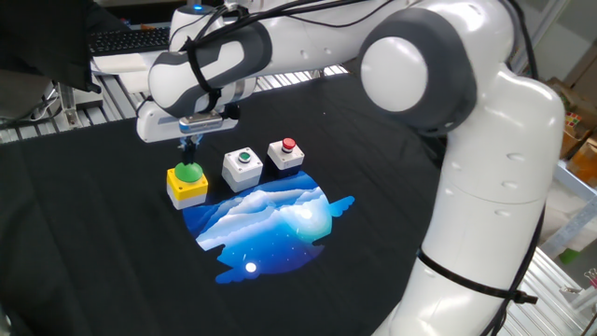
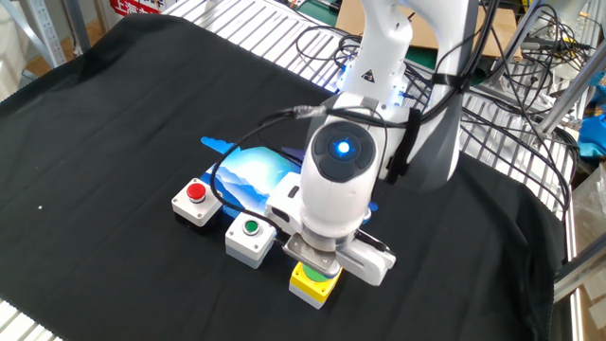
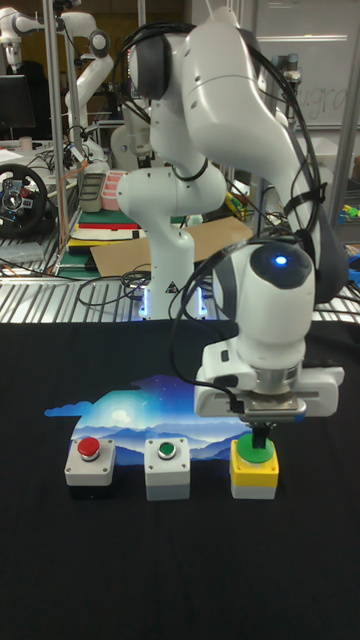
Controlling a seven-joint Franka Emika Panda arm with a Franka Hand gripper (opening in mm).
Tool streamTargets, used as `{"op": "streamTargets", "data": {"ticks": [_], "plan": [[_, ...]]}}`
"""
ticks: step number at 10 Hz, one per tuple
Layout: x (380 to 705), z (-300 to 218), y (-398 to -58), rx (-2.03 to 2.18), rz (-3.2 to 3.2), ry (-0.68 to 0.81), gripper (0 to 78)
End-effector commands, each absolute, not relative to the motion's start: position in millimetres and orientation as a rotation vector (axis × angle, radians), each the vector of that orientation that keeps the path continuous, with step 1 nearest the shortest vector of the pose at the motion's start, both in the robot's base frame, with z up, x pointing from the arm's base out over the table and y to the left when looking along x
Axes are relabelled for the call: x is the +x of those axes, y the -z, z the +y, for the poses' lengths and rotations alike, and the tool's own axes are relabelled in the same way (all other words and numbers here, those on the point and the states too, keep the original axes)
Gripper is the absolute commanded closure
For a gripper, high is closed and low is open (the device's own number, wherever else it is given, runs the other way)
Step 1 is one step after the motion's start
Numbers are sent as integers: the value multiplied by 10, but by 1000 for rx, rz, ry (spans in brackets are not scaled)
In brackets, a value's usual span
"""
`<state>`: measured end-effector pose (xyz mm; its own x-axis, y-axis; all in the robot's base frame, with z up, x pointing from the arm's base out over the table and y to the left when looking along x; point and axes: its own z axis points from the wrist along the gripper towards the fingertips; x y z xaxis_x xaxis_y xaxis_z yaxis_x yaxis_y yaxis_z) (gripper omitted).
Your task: Press three buttons from left to right in sequence
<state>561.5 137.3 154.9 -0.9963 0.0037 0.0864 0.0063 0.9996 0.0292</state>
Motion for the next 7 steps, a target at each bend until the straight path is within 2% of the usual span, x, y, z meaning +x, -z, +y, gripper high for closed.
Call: {"op": "streamTargets", "data": {"ticks": [1,7], "plan": [[5630,1389,-1540,-14,-3049,33,764],[5635,1368,-1533,-22,-3043,22,764]]}}
